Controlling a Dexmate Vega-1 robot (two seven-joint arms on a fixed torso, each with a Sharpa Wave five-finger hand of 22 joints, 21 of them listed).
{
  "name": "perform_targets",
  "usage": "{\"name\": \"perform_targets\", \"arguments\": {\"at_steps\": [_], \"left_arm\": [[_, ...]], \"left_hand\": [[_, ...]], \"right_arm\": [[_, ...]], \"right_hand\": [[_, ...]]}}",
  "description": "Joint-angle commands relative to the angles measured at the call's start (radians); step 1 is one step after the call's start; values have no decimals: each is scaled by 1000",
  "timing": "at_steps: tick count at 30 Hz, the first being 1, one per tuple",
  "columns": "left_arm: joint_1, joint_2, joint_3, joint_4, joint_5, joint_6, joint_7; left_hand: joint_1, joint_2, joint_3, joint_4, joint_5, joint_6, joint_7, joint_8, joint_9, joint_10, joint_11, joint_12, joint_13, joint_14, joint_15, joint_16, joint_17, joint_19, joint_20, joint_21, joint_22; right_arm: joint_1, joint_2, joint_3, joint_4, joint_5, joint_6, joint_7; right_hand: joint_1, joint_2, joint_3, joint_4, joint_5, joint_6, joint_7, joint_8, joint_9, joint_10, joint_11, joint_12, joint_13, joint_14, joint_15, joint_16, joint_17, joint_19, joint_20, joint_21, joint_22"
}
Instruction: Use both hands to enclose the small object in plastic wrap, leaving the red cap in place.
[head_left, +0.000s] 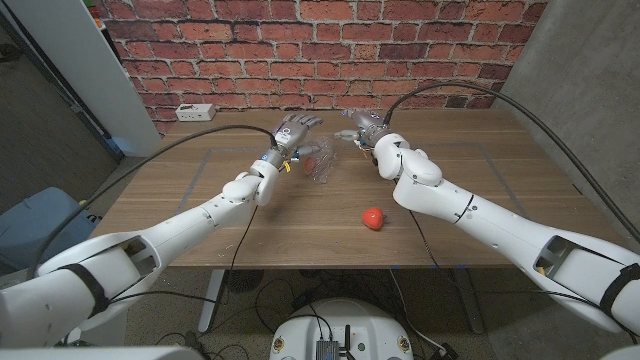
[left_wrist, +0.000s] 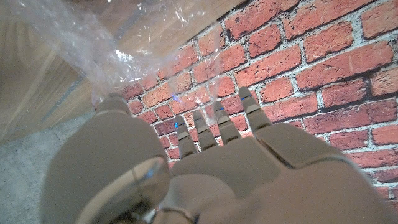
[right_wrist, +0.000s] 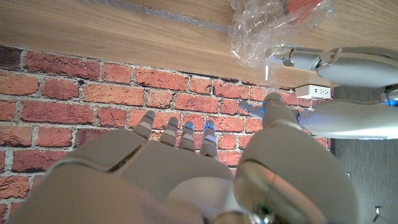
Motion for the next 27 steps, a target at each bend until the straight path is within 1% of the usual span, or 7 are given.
{"name": "perform_targets", "arguments": {"at_steps": [1, 7, 11, 16, 20, 24, 27], "left_arm": [[-77, 30, -17, -106, -41, -23, -409], [-43, -2, -53, -82, -51, -23, -271], [8, -18, -89, -90, -67, -2, -150], [70, -108, -136, 3, -44, 43, 244], [74, -162, -161, 63, -63, 71, 425], [73, -157, -168, 56, -83, 81, 468], [81, -139, -170, 33, -94, 77, 480]], "left_hand": [[16, 0, -1, -5, 9, -4, 4, 3, -6, -3, 2, 2, 0, -6, 7, 3, 2, -3, 2, -1, 2], [20, 41, 5, 3, 18, 58, 2, 25, -26, 59, -3, 33, -4, 43, -23, 25, 4, 25, -24, 11, 6], [13, 53, 3, 9, 16, 105, 2, 37, -33, 95, -5, 47, -5, 64, -34, 30, 4, 28, -27, 12, 8], [-10, 65, -4, 21, 8, 107, 0, 29, -39, 123, -3, 56, -6, 81, -47, 32, 5, 36, -17, 16, 9], [-20, 86, -3, 28, -4, 80, -2, 13, -45, 96, -8, 40, -10, 53, -51, 16, 2, 19, -8, 7, 6], [-13, 140, 20, 31, -8, 55, -2, 4, -48, 70, 5, 27, -15, 29, -46, 9, 0, 18, -1, 3, 3], [-6, 178, 39, 30, -14, 61, -2, 10, -48, 85, 7, 31, -18, 55, -62, 17, -3, 53, -37, 16, 2]], "right_arm": [[-35, -15, 41, -13, 50, 55, -75], [-43, -17, 41, -12, 54, 67, -85], [-53, -16, 52, -11, 52, 70, -116], [-55, -9, 51, -1, 28, 66, -155], [-47, 1, 36, 9, -4, 40, -166], [-45, 8, 33, 17, -13, 25, -171], [-49, 13, 31, 16, -24, 4, -181]], "right_hand": [[-7, -1, -1, -1, 5, 11, -1, 9, 3, 6, 3, 7, 1, -7, 3, 6, 2, 19, 0, 12, 4], [-4, -1, 1, -5, 8, 17, -1, 10, 3, 13, 0, 9, 1, -2, 2, 7, -1, 42, 0, 20, 4], [-5, -1, 2, -6, 9, 17, -1, 10, 3, 14, 3, 10, 1, -3, 1, 7, -1, 51, 2, 22, 3], [-12, 0, -1, -3, 10, 26, -3, 13, 3, 16, 4, 10, 1, -8, 3, 6, -1, 58, 8, 23, 2], [-17, -2, -2, -3, 10, 31, -2, 14, 3, 16, 2, 10, 1, -11, 4, 5, 0, 56, 11, 21, 2], [-16, -2, -2, -5, 11, 41, 0, 17, 3, 18, -1, 10, 1, -13, -3, 4, -2, 56, 13, 19, 1], [-6, 7, 5, -10, 13, 49, 0, 19, 3, 25, -1, 12, 1, -9, -5, 6, -3, 60, 12, 19, 1]]}}
